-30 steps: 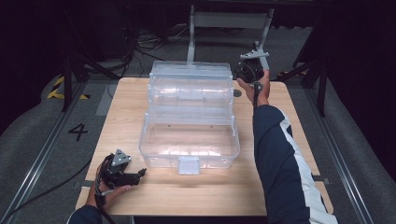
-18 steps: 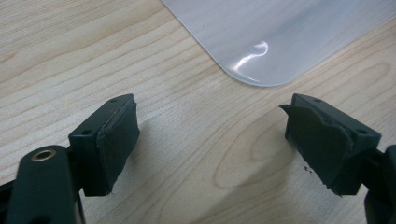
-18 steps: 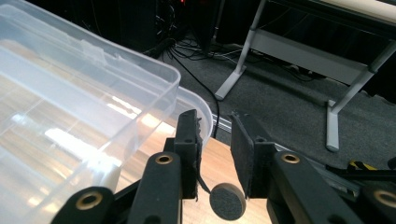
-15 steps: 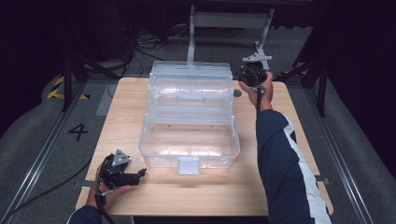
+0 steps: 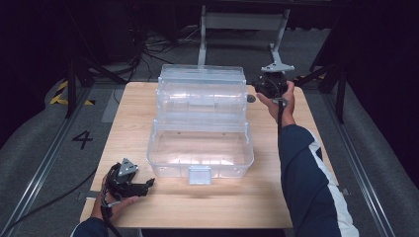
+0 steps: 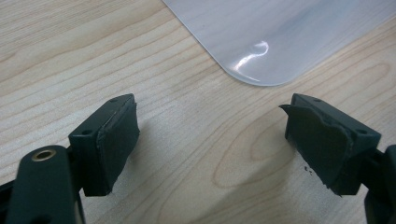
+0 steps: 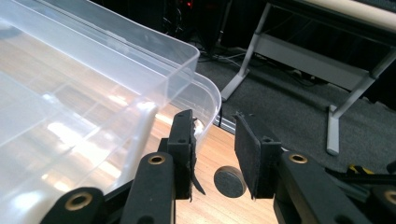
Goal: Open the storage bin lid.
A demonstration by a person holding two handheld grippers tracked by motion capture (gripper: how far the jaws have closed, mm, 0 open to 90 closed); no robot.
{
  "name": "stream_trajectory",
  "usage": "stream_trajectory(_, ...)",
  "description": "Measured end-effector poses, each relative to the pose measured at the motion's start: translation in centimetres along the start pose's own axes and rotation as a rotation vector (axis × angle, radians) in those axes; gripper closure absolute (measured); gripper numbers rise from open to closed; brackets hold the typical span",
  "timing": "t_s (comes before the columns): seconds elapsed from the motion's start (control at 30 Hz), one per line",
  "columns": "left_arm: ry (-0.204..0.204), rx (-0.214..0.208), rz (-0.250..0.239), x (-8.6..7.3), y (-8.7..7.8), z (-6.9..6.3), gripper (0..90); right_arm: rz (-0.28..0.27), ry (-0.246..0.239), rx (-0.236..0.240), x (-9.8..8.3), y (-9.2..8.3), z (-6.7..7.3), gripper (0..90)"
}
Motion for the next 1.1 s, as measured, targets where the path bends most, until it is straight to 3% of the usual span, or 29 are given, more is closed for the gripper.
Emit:
stream_trajectory(0.43, 0.001, 0.000, 0.001, 0.0, 0.0, 0.0, 17.7, -0.038, -0.063, 0.056, 0.6, -2.9, 1.4, 67.5)
stream_trajectory(1.1, 0.002, 0.000, 0.001, 0.0, 0.0, 0.0, 17.7, -0.082, -0.083, 0.098, 0.1, -6.5, 2.3, 63.4)
Point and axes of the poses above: each handheld gripper's, and its own axes: y roughly forward along the jaws, x roughly out of its top, z roughly to its left, the point moved 4 cm from there along y, roughly forward along the jaws, and after that the axes turned 4 degrees about -x, right-handed, at the moved point
